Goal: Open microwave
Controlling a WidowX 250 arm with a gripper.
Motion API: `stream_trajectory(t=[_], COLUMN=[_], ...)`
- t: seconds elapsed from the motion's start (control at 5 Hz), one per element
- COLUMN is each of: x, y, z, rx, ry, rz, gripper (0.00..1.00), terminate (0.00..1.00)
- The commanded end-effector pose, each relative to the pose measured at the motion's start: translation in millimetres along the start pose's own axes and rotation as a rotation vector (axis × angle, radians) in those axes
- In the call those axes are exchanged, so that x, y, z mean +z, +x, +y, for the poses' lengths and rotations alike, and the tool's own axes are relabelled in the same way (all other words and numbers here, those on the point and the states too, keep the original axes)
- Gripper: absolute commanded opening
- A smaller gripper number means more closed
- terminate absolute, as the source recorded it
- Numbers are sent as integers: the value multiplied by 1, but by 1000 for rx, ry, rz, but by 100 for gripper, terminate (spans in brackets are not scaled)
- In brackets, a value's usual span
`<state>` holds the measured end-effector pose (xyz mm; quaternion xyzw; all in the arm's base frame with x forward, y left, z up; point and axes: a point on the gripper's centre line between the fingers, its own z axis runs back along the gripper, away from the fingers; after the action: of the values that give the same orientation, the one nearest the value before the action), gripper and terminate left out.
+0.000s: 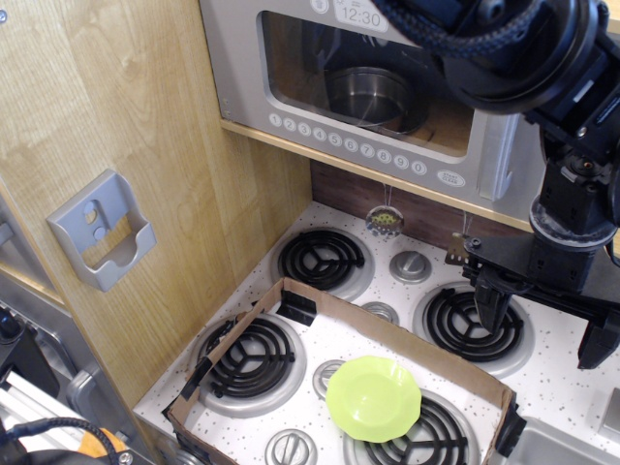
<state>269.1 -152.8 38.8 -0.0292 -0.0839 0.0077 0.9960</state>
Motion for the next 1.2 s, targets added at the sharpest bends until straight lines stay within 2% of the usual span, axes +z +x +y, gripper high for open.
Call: stream_trajectory(t=[0.0,0.4,0.8,1.0], x=[0,28,59,64], y=[0,35,71,83], z=[0,-2,35,60], rx=[0,36,2,-39], ry=[0,47,143,180], rz=[0,28,11,8], gripper=[100,100,100,100], terminate=[0,0,0,0])
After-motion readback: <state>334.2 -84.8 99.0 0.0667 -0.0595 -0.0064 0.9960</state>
